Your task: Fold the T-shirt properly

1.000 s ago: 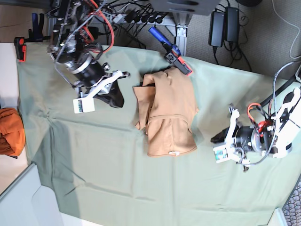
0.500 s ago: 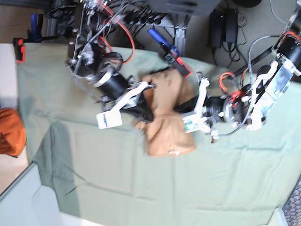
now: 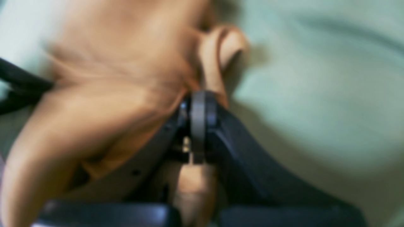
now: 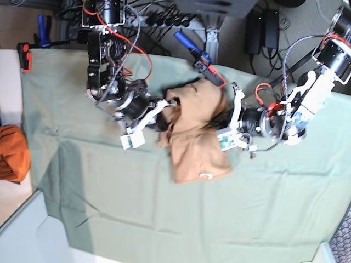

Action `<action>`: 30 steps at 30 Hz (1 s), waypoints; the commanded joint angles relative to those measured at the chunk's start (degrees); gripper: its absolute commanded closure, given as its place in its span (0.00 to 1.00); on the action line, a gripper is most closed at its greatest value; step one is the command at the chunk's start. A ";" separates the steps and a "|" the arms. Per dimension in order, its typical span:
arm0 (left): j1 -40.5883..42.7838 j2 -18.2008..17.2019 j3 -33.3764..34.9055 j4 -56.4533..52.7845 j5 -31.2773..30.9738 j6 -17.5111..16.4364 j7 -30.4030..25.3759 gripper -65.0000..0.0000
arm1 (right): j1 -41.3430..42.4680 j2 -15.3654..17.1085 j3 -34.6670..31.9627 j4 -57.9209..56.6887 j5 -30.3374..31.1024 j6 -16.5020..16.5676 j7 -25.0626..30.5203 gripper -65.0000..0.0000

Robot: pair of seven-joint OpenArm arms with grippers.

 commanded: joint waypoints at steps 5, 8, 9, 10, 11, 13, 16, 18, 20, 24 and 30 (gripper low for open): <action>0.00 -1.49 -0.39 0.52 0.48 -0.47 0.98 1.00 | 0.81 2.47 0.42 0.83 -0.39 6.16 0.48 1.00; 0.02 -1.90 -0.50 0.52 0.50 -0.47 1.18 1.00 | 0.76 2.45 0.59 0.83 0.26 6.16 0.46 1.00; 0.02 -1.90 -0.81 0.52 0.48 -0.47 1.31 1.00 | 0.76 2.38 0.59 0.83 0.20 6.16 0.44 1.00; 0.02 -1.90 -1.36 0.52 0.46 -0.47 1.68 1.00 | 0.76 2.36 0.59 0.83 0.13 6.16 0.44 1.00; 0.02 -1.90 -2.03 0.55 0.33 -0.47 2.16 1.00 | 0.76 2.38 0.59 0.83 -0.07 6.16 0.44 1.00; 0.02 -1.88 -3.69 0.57 -0.61 -0.47 2.91 1.00 | 0.76 2.36 0.70 0.83 0.33 6.16 0.02 1.00; 0.02 -1.88 -6.14 1.66 -3.91 -0.47 4.76 1.00 | 0.79 2.36 0.70 0.98 2.95 6.16 -0.02 1.00; 0.02 -1.90 -7.19 3.52 -5.73 -0.47 6.08 1.00 | 0.79 2.34 0.70 1.64 4.76 6.16 -0.42 1.00; 0.02 -1.90 -7.52 5.88 -7.26 -0.47 6.75 1.00 | 0.79 2.32 0.70 2.75 5.92 6.19 -0.79 1.00; 0.55 -1.70 -7.52 9.40 -10.67 -0.47 6.93 1.00 | 0.81 1.79 0.68 5.62 8.15 6.19 -3.08 1.00; 2.32 -1.40 -7.50 9.66 -10.69 -0.47 6.08 1.00 | 0.76 0.13 0.68 5.81 11.93 6.21 -5.77 1.00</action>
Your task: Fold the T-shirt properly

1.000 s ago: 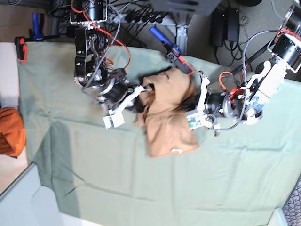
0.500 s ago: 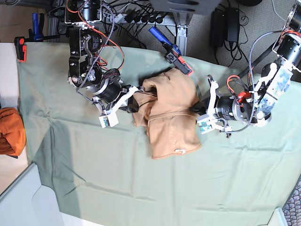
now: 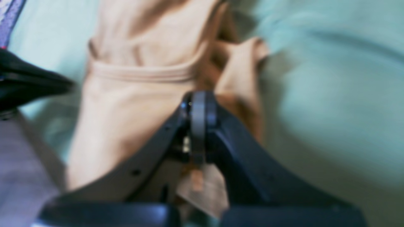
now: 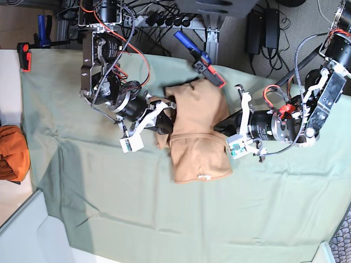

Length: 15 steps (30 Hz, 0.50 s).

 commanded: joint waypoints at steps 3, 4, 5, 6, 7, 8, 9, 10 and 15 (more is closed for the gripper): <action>-0.52 -0.22 -0.42 0.92 -0.37 -0.30 -1.44 1.00 | 0.92 -0.61 0.28 0.98 1.36 6.19 0.90 1.00; -0.26 -0.31 -0.44 0.90 -0.22 -0.30 -1.46 1.00 | 0.92 -0.96 0.26 1.01 1.49 6.19 0.92 1.00; -0.02 -0.35 -0.44 0.92 -0.20 -0.30 -1.46 1.00 | 0.92 -1.42 0.28 1.01 1.66 6.21 0.87 1.00; 0.22 -0.35 -0.44 0.90 0.00 -0.30 -1.44 1.00 | 0.92 -1.79 0.26 1.01 1.70 6.19 0.83 1.00; 0.42 -0.33 -0.44 0.90 0.09 -0.30 -1.44 1.00 | 0.92 -2.25 0.28 1.01 1.86 6.19 0.70 1.00; 0.50 -0.33 -0.44 0.90 0.09 -0.30 -1.46 1.00 | 0.92 -2.58 0.28 1.01 2.10 6.19 0.70 1.00; 0.55 -0.35 -0.44 0.90 0.09 -0.30 -1.44 1.00 | 0.92 -2.80 0.26 1.01 2.82 6.21 0.68 0.85; 0.55 -0.33 -0.44 0.90 0.22 -0.30 -1.46 1.00 | 0.92 -3.02 0.28 1.01 3.28 6.21 0.66 0.70; 0.55 -0.35 -0.44 0.90 1.27 -0.30 -1.44 1.00 | 0.92 -3.52 0.28 1.01 3.08 6.21 0.52 0.49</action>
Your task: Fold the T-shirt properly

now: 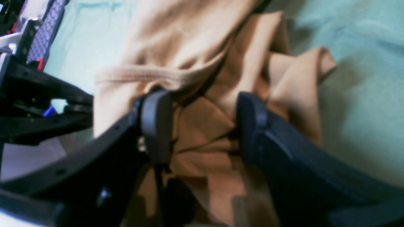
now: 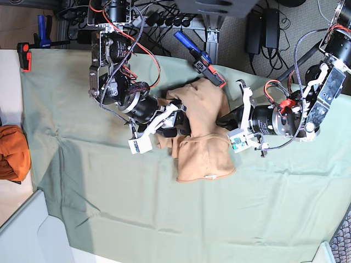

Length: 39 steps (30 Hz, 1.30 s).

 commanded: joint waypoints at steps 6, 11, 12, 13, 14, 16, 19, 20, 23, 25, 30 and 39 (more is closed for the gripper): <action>-0.35 -0.31 -0.42 0.90 -0.68 -0.32 -1.27 1.00 | 0.92 -0.02 0.20 1.01 2.62 6.21 0.74 0.54; -0.31 -0.31 -0.42 0.90 -0.68 -0.32 -1.70 1.00 | 0.92 -0.02 0.20 0.98 2.58 6.21 0.72 1.00; -0.31 -0.31 -0.42 0.90 -0.68 -0.32 -1.68 1.00 | 0.92 -0.02 0.20 1.01 2.49 6.21 0.72 1.00; -0.31 -0.31 -0.42 0.90 -0.68 -0.32 -1.68 1.00 | 0.92 -0.02 0.20 0.98 1.88 6.21 0.74 1.00; -0.31 -0.31 -0.42 0.90 -0.68 -0.32 -1.68 1.00 | 0.92 0.00 0.22 0.98 1.25 6.21 0.94 1.00; -0.31 -0.33 -0.42 0.90 -0.66 -0.32 -1.68 1.00 | 0.92 0.02 0.22 1.01 0.63 6.19 0.92 1.00; -0.28 -0.33 -0.42 0.90 -0.59 -0.32 -1.66 1.00 | 0.92 0.02 1.38 1.01 0.63 6.21 0.70 1.00; -0.28 -0.33 -0.42 0.90 -0.50 -0.32 -1.66 1.00 | 0.92 0.02 2.23 1.01 0.66 6.21 0.63 1.00; -0.28 -0.31 -0.42 0.59 0.31 -0.32 -1.68 1.00 | 0.92 0.04 5.38 1.01 0.74 6.21 0.13 1.00; -0.26 -0.33 -0.42 0.20 0.55 -0.32 -1.68 1.00 | 0.92 0.35 7.15 1.01 1.20 6.21 -0.61 1.00; -0.28 -0.42 -0.42 -0.13 1.60 -0.32 -1.64 1.00 | 0.90 3.76 9.09 1.01 1.27 6.21 -0.90 1.00; 5.70 -5.03 -7.06 1.81 -0.50 -0.32 -1.42 1.00 | -3.32 11.69 14.23 1.05 4.13 6.21 -3.69 1.00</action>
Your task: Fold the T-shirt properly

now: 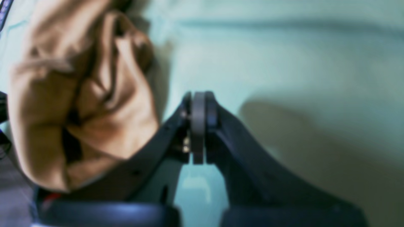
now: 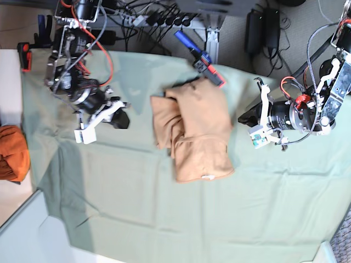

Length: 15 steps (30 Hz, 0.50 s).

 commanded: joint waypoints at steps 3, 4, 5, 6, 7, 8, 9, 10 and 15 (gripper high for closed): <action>4.02 -1.14 -6.62 4.63 -3.76 -0.32 0.74 1.00 | -2.71 2.27 2.43 1.95 2.29 6.21 0.31 1.00; 5.84 -1.14 -8.87 6.19 -4.72 -0.32 1.53 1.00 | -4.00 2.58 3.02 2.82 2.51 6.21 0.22 1.00; 7.74 -1.09 -11.17 7.87 -5.40 -0.32 2.08 1.00 | -5.42 2.73 3.63 4.00 2.64 6.21 0.22 1.00; 9.64 -1.11 -13.29 9.66 -6.29 -0.32 2.67 1.00 | -6.88 2.75 4.26 5.35 2.67 6.21 0.13 1.00; 11.58 -1.11 -15.34 11.43 -7.06 -0.32 3.37 1.00 | -8.46 2.73 4.81 6.86 2.67 6.21 -0.02 1.00; 13.46 -1.09 -17.22 13.07 -7.80 -0.32 4.20 1.00 | -10.14 2.75 5.18 8.44 2.69 6.21 -0.20 1.00; 15.50 -1.11 -18.99 14.49 -8.26 -0.32 4.63 1.00 | -11.78 2.78 5.35 9.99 2.67 6.21 -0.59 1.00; 17.64 -1.11 -20.59 15.56 -8.57 -0.32 5.03 1.00 | -13.62 2.93 5.38 11.39 2.67 6.21 -0.81 1.00; 28.87 -1.09 -27.87 16.57 -8.79 -0.32 5.86 1.00 | -22.84 4.39 5.38 15.04 2.71 6.19 -0.81 1.00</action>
